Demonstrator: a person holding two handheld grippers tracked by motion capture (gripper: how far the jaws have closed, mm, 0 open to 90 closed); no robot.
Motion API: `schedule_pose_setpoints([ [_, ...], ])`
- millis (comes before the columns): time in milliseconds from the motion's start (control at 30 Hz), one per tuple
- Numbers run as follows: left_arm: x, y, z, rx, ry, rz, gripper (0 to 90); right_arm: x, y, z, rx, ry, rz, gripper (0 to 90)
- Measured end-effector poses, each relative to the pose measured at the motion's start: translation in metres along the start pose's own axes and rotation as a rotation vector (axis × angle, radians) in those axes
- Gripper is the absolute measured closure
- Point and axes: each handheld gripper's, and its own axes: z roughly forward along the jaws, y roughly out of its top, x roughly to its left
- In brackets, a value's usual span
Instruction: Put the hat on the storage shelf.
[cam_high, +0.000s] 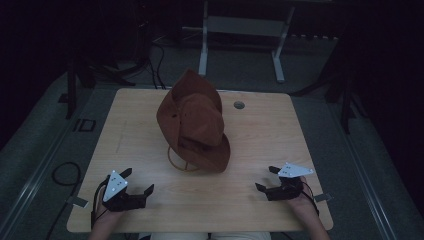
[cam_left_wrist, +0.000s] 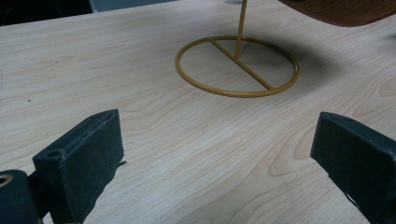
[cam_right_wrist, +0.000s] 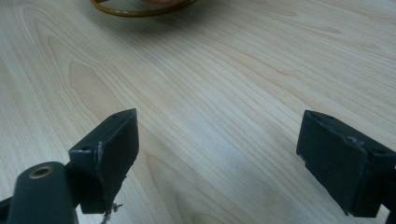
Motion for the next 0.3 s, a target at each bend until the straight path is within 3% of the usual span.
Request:
schedule_pose_setpoints([
  [300, 0.0004, 0.0001, 0.0000, 0.002, 0.000, 0.003, 3.1, -0.0021, -0.0015, 0.0001, 0.003, 0.002, 0.009, 13.0],
])
